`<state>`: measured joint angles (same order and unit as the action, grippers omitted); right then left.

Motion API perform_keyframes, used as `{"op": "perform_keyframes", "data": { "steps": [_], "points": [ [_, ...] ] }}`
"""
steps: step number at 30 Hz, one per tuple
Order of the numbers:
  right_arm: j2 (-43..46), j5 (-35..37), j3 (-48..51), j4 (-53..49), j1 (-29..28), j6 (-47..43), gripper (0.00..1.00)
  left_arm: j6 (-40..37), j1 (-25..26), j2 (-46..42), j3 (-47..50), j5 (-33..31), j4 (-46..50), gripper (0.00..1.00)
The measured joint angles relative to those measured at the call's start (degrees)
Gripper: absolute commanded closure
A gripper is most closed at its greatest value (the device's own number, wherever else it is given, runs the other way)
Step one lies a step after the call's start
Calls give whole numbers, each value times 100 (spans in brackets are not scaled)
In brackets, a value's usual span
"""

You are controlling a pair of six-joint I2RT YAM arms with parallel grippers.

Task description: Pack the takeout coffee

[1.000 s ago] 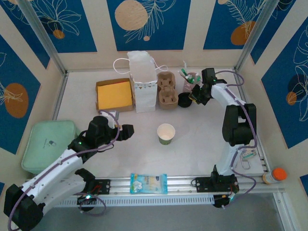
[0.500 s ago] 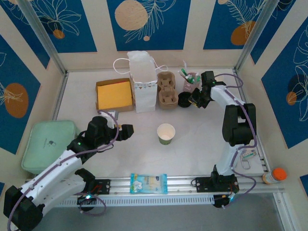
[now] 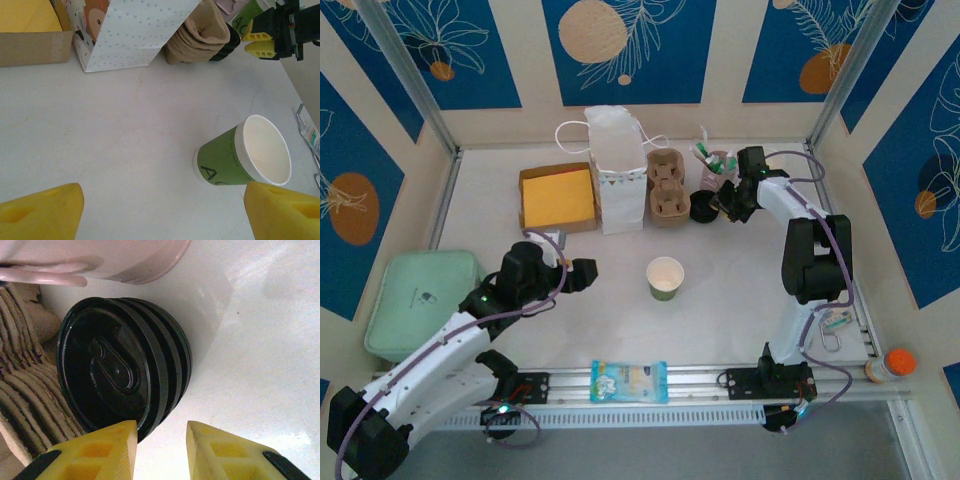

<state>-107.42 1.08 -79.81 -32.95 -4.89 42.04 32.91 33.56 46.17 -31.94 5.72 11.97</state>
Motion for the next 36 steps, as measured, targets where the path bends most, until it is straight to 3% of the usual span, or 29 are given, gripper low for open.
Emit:
{"op": "perform_keyframes", "data": {
  "steps": [16, 36],
  "points": [
    [-374, -68, -120, 236, -4, 39, 69, -2, 0, 0, 0, 0, 9, 17],
    [-463, -105, -275, 229, -4, 105, 85, -9, 2, 2, 0, 0, 9, 17]
  ]
}}
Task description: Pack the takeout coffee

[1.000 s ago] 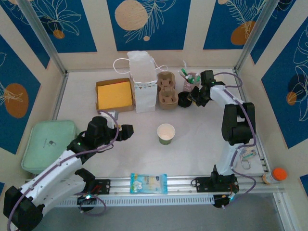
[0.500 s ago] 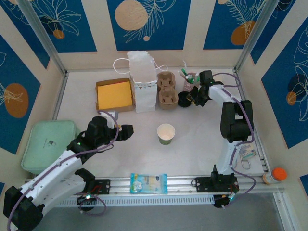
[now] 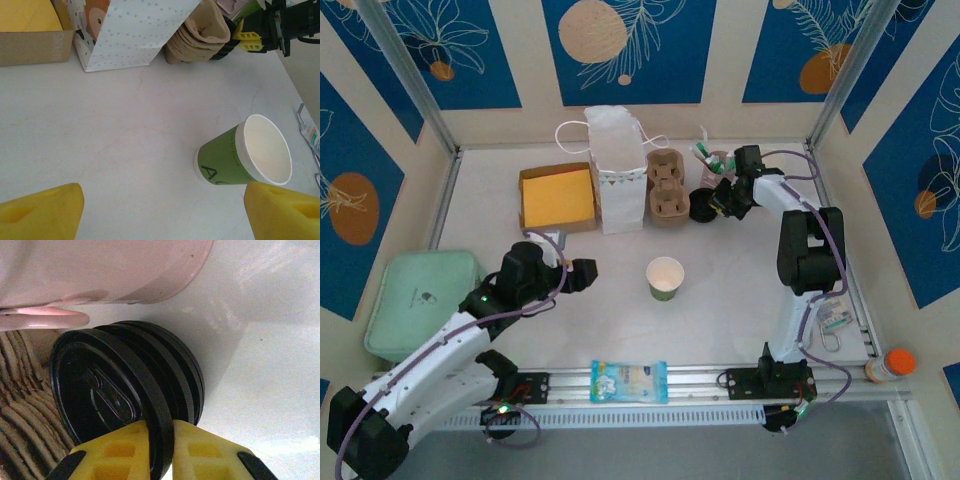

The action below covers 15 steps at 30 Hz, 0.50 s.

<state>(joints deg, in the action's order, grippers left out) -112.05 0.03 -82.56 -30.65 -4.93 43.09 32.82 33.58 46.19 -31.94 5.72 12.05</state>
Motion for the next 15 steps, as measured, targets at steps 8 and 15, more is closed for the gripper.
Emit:
{"op": "perform_keyframes", "data": {
  "steps": [8, 15],
  "points": [
    [105, 0, 2, -101, 0, -4, 85, -33, 0, -2, 0, 0, 70, 17],
    [881, 57, 142, -227, -37, -59, 85, -35, 15, -2, -52, 0, 107, 17]
  ]
}}
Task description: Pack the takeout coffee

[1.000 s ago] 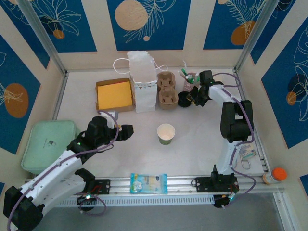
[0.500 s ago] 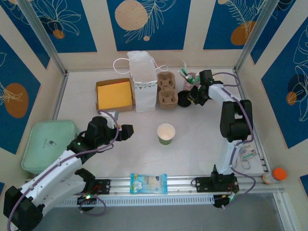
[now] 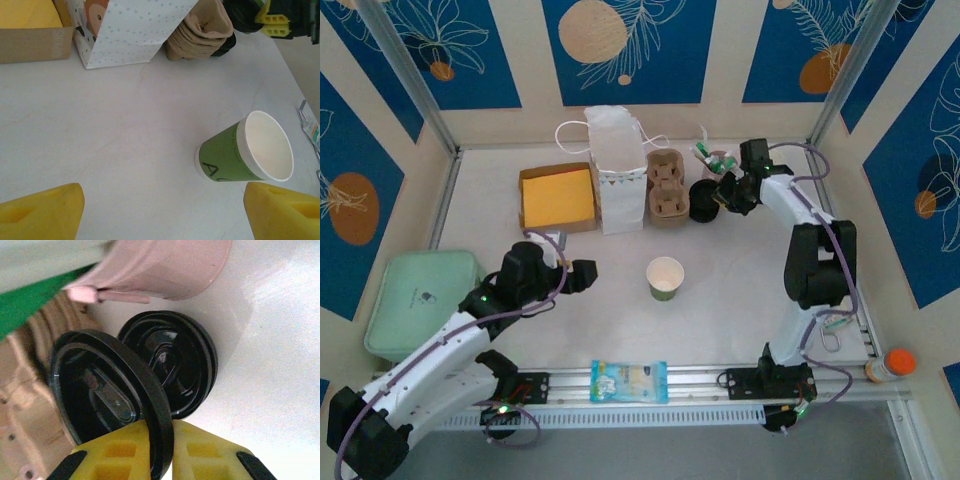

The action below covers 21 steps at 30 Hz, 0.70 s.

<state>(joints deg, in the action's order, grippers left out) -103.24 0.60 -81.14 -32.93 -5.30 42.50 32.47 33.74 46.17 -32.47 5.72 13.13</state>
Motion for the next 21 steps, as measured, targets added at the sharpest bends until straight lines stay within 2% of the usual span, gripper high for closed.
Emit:
{"op": "perform_keyframes", "data": {
  "steps": [10, 21],
  "points": [
    [986, 358, 319, -319, -385, -212, 85, -46, 334, 149, -474, 0, 4, 17],
    [2736, 1165, 708, -636, -1545, -682, 85, -146, 769, 1126, -1257, 319, -345, 19]
  ]
}}
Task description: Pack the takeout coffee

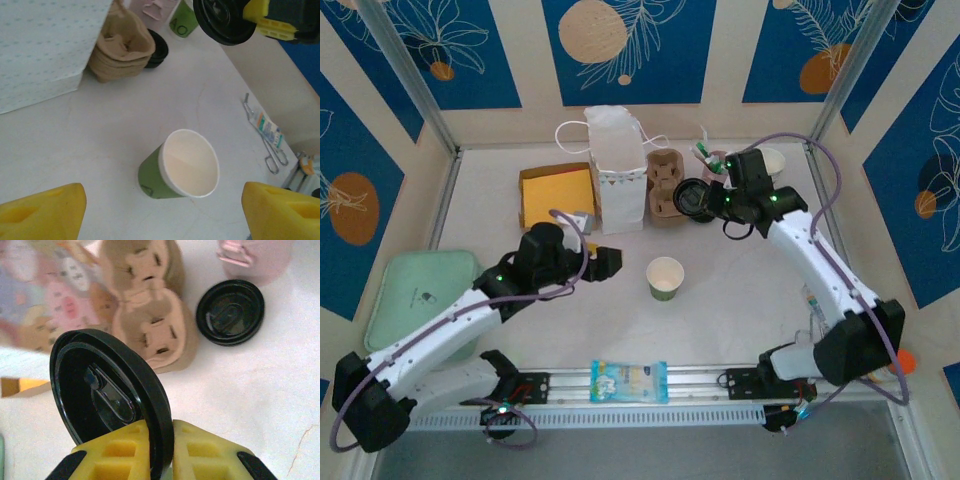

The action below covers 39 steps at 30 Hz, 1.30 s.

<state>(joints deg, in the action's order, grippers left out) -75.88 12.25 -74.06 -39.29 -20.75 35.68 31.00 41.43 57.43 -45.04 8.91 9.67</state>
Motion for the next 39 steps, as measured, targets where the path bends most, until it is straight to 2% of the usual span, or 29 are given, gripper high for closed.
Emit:
{"op": "perform_keyframes", "data": {
  "steps": [8, 18, 22, 28, 39],
  "points": [
    [944, 282, 275, -4, -826, -297, 84, 111, 11, 636, -638, 581, -505, 21],
    [1121, 350, 358, 87, -1635, -468, 84, 166, 87, 1095, -1178, 968, -837, 24],
    [1121, 385, 358, 144, -1827, -476, 84, 146, 160, 1202, -1209, 977, -835, 28],
    [1121, 409, 358, 216, -2011, -485, 84, 98, 166, 1231, -1209, 973, -835, 42],
    [1161, 570, 358, 236, -2129, -487, 84, 17, 170, 1281, -1209, 841, -815, 73]
  ]
}}
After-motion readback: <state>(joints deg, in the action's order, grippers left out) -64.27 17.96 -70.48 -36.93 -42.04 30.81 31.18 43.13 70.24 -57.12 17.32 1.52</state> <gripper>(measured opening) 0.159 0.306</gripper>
